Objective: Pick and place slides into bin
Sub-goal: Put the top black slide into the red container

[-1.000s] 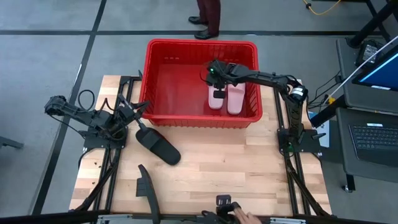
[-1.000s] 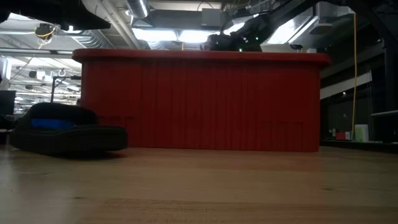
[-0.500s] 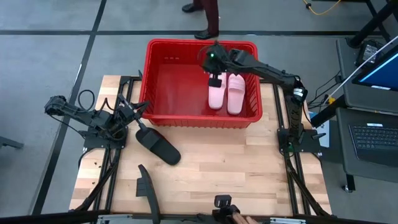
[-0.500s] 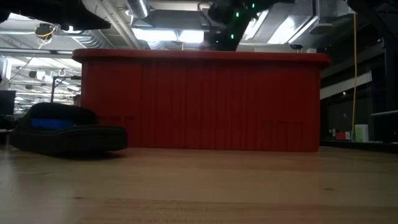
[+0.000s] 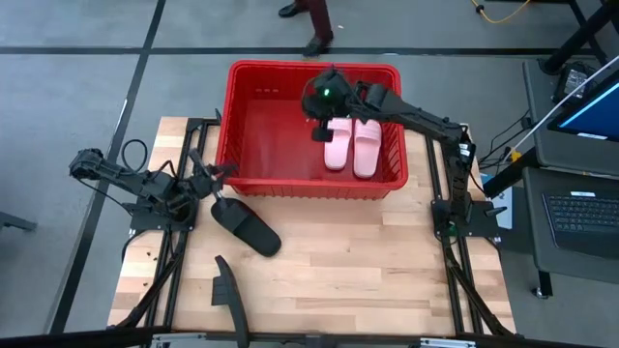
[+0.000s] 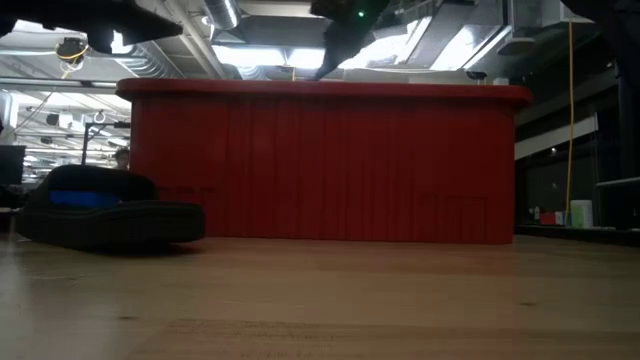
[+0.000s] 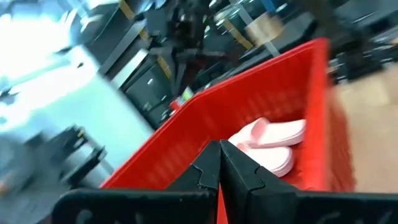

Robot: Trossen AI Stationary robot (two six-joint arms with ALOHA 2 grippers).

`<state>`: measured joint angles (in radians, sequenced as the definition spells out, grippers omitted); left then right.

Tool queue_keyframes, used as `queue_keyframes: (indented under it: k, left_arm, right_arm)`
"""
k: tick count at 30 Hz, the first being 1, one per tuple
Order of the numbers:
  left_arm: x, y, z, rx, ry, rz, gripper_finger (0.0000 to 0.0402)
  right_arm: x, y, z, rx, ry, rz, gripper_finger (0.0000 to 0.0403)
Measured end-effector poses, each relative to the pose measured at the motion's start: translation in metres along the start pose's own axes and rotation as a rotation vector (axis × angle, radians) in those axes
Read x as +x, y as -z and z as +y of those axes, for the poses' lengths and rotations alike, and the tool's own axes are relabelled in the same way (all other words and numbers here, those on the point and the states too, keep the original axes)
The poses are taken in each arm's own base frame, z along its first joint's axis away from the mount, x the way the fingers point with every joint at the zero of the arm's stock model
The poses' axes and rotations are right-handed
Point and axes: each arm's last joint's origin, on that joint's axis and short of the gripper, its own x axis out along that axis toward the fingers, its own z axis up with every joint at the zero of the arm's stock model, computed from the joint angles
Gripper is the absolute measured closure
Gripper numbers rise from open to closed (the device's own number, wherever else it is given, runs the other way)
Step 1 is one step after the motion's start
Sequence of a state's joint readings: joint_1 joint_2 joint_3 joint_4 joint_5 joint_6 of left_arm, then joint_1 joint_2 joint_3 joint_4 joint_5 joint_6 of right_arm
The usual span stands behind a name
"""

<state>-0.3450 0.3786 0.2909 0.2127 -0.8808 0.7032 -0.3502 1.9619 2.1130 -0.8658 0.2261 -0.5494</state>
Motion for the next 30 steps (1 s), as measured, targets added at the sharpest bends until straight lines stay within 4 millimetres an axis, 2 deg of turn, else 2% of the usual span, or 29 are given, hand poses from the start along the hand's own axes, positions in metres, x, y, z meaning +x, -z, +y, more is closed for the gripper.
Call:
queue_keyframes:
  k: [3, 6, 11, 16, 19, 24, 30]
  left_arm:
    - [0.0, -0.002, -0.002, 0.014, 0.071, -0.062, 0.04]
    - [0.0, -0.003, -0.004, -0.016, 0.13, -0.109, 0.04]
    - [-0.001, -0.004, -0.005, -0.043, 0.177, -0.144, 0.04]
    - [-0.003, -0.005, -0.012, -0.004, 0.23, -0.151, 0.04]
    - [-0.007, -0.006, -0.02, -0.013, 0.3, -0.156, 0.04]
    - [-0.015, -0.009, -0.034, -0.068, 0.389, -0.14, 0.04]
    - [-0.025, -0.009, -0.056, -0.075, 0.367, -0.041, 0.04]
  right_arm:
    - [0.004, -0.009, 0.037, -0.017, -0.052, 0.007, 0.0401]
    - [0.001, -0.017, 0.076, -0.078, -0.004, 0.067, 0.0401]
    - [-0.022, -0.03, 0.134, -0.099, -0.036, 0.083, 0.0402]
    - [-0.049, -0.036, 0.171, -0.006, -0.095, 0.072, 0.0402]
    - [-0.05, -0.03, 0.196, 0.004, -0.101, 0.099, 0.0402]
    - [-0.039, -0.01, 0.237, 0.06, -0.118, 0.111, 0.0403]
    - [-0.045, 0.014, 0.26, 0.156, -0.144, -0.025, 0.0403]
